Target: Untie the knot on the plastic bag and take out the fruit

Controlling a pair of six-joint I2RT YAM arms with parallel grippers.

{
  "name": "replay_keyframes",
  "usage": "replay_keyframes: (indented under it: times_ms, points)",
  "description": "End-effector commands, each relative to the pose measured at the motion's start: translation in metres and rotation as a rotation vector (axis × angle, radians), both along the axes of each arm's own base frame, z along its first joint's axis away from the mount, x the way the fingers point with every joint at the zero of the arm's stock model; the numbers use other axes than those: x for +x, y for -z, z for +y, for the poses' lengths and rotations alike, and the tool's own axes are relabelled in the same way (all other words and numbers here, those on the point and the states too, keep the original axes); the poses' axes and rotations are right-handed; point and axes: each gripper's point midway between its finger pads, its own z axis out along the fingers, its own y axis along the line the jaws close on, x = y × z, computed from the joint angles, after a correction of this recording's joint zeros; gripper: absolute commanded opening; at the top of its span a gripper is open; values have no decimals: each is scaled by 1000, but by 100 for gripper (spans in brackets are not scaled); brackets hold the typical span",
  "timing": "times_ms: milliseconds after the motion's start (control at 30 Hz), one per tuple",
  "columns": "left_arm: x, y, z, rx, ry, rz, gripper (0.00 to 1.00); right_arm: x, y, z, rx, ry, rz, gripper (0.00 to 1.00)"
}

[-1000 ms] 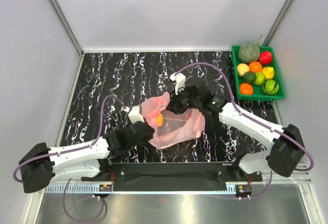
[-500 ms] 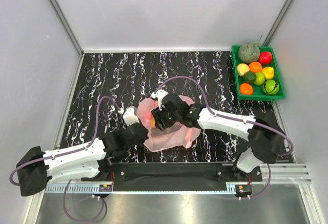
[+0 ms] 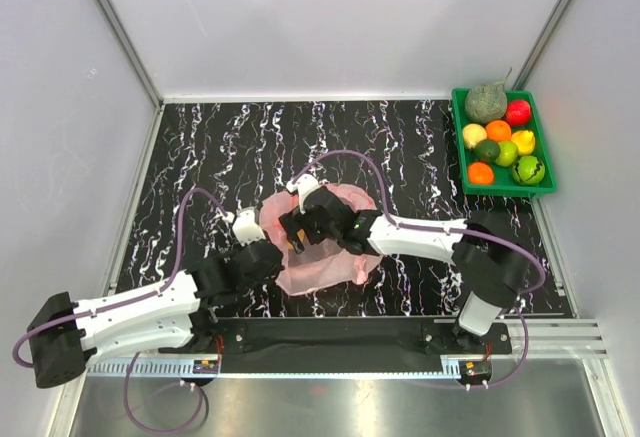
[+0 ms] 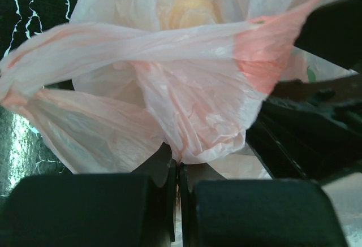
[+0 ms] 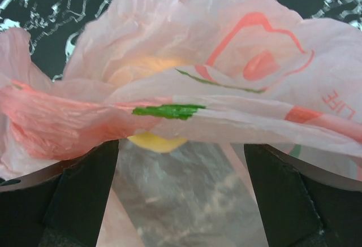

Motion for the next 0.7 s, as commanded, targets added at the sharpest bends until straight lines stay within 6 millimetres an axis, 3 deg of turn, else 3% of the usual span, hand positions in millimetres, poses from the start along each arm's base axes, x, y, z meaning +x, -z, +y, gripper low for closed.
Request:
replay_keyframes:
  times_ms: [0,233,467,667]
  points:
    - [7,-11,-4,-28,-27,-25,0,8,-9,28,92,-47,-72,100]
    - [6,-12,-6,-45,-17,-26,0,8,13,47,82,-117,-50,100]
    - [5,-13,-9,-63,-5,-26,0,-19,-9,71,283,-271,-47,100]
    - [3,-11,-10,-76,2,-24,0,-25,-1,90,322,-332,1,100]
